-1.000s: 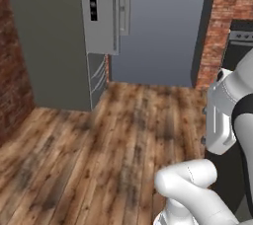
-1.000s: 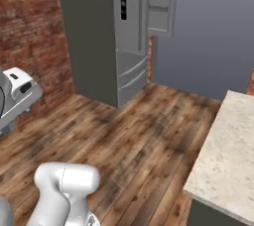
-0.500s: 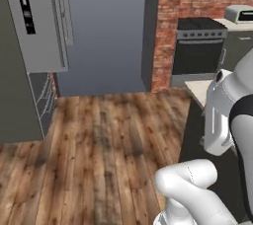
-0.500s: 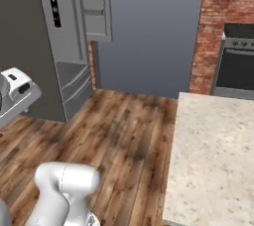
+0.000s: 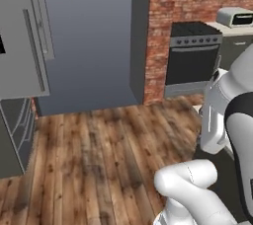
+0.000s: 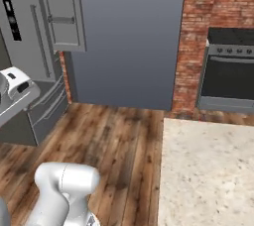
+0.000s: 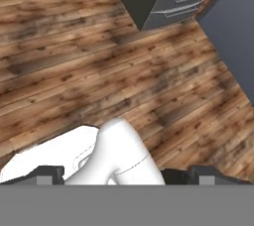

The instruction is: Open the fridge, grab two sodas, and place both sodas inside the bowl with ice on the dining counter.

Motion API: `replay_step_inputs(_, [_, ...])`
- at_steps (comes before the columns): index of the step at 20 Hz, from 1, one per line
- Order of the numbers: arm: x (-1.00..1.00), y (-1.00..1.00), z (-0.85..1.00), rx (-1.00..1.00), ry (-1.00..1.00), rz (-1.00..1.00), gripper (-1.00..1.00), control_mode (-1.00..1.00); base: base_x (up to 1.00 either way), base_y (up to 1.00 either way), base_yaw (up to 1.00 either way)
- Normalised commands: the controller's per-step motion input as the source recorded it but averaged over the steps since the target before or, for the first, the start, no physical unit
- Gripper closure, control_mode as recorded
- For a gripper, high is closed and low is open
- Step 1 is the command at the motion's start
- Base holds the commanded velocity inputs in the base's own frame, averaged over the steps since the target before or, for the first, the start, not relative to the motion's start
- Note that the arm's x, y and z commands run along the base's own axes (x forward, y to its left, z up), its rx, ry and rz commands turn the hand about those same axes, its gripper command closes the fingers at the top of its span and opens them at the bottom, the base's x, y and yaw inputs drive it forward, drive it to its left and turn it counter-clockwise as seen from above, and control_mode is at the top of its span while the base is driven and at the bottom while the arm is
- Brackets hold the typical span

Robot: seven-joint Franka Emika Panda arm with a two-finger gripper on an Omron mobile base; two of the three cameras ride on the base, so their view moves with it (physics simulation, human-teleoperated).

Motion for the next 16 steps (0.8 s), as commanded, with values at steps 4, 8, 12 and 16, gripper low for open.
replay_step_inputs(4, [0.00, 0.00, 0.00, 0.00, 0.00, 0.00, -1.00, 1.00, 1.00, -0.05, 0.04])
replay_step_inputs(8, [0.00, 0.00, 0.00, 0.00, 0.00, 0.00, -1.00, 1.00, 1.00, -0.09, 0.12])
replay_step_inputs(12, [0.00, 0.00, 0.00, 0.00, 0.00, 0.00, -1.00, 1.00, 1.00, -0.11, 0.18])
replay_step_inputs(16, [0.00, 0.00, 0.00, 0.00, 0.00, 0.00, -1.00, 1.00, 0.99, -0.13, 0.21])
